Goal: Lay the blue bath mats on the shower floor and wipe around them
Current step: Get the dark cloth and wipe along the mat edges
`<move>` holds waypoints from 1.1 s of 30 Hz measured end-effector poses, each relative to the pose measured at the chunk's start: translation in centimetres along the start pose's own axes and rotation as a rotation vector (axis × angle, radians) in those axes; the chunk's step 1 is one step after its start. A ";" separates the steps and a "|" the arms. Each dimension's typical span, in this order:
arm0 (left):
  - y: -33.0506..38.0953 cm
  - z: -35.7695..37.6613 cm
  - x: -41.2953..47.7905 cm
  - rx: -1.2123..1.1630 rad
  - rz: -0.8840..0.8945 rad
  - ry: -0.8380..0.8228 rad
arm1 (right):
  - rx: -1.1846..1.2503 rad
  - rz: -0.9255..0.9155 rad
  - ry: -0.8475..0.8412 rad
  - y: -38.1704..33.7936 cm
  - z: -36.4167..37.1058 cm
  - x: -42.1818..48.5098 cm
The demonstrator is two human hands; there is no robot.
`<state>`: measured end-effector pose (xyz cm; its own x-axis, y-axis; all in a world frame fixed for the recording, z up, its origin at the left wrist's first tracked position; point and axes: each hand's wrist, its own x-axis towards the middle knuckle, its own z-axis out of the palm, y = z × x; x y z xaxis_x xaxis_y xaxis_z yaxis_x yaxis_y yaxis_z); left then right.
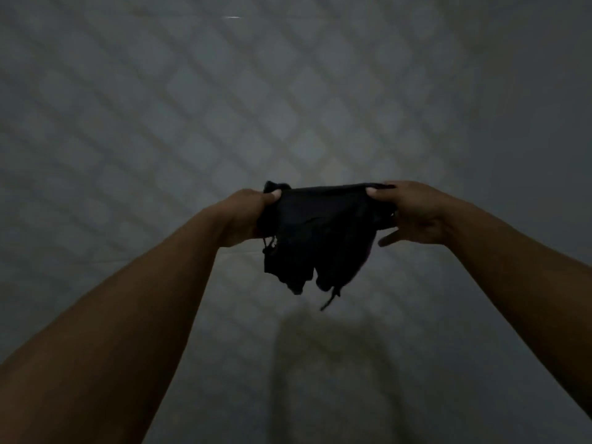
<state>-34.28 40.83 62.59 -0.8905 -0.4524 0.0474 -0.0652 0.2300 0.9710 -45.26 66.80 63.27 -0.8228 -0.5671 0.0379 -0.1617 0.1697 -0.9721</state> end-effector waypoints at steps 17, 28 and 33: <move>-16.1 -19.3 -17.9 0.259 -0.803 0.670 | 0.005 0.499 -0.963 7.8 37.2 9.5; -19.8 -13.5 -33.7 0.159 -0.984 1.077 | -0.541 0.260 -1.374 13.6 47.7 -2.6; -17.5 -11.4 -40.9 0.303 -1.150 0.816 | -0.805 -0.087 -1.780 8.7 48.8 -9.6</move>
<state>8.40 45.45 46.38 0.2150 -0.8426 -0.4937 -0.7397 -0.4706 0.4810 -12.21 34.37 43.14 0.5136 -0.5389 -0.6676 -0.7592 0.0770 -0.6462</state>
